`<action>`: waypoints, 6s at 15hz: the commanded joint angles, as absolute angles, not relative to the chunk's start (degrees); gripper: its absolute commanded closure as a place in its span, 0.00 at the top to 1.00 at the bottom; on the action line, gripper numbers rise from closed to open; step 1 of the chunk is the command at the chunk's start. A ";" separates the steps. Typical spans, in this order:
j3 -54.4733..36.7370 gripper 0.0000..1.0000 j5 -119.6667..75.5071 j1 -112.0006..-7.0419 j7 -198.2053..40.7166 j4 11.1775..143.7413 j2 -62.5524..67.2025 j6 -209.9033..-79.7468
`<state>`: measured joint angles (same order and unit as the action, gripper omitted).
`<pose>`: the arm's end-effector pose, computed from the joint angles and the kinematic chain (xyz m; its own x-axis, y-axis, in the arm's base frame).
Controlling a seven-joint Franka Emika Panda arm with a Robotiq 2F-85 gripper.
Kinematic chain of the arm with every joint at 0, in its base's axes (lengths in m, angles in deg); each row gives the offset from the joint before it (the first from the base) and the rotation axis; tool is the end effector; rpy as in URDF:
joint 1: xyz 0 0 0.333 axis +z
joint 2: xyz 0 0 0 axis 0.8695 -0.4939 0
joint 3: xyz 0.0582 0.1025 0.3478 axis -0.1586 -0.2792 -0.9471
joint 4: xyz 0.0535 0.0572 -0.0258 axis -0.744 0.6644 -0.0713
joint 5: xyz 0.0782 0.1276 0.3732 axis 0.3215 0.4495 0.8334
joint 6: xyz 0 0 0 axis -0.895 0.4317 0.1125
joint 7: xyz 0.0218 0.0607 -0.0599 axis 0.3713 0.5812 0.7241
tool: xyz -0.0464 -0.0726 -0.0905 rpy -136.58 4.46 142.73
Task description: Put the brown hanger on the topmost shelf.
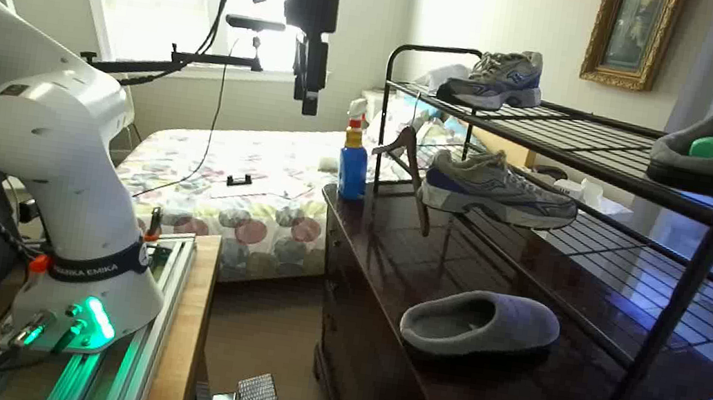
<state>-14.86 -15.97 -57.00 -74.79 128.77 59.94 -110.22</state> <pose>0.3024 0.0367 0.5294 0.9969 0.0639 -0.0460 0.0625 -0.9976 -0.0302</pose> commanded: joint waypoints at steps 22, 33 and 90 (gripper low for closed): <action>-20.84 1.00 -25.02 -49.02 -56.07 111.98 36.31 -122.71; -19.54 1.00 -20.55 -47.45 -52.13 124.07 40.66 -140.26; 50.26 0.44 4.62 27.21 -19.81 128.94 32.45 -197.37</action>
<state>47.90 3.75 24.10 -19.49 130.17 33.45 -195.13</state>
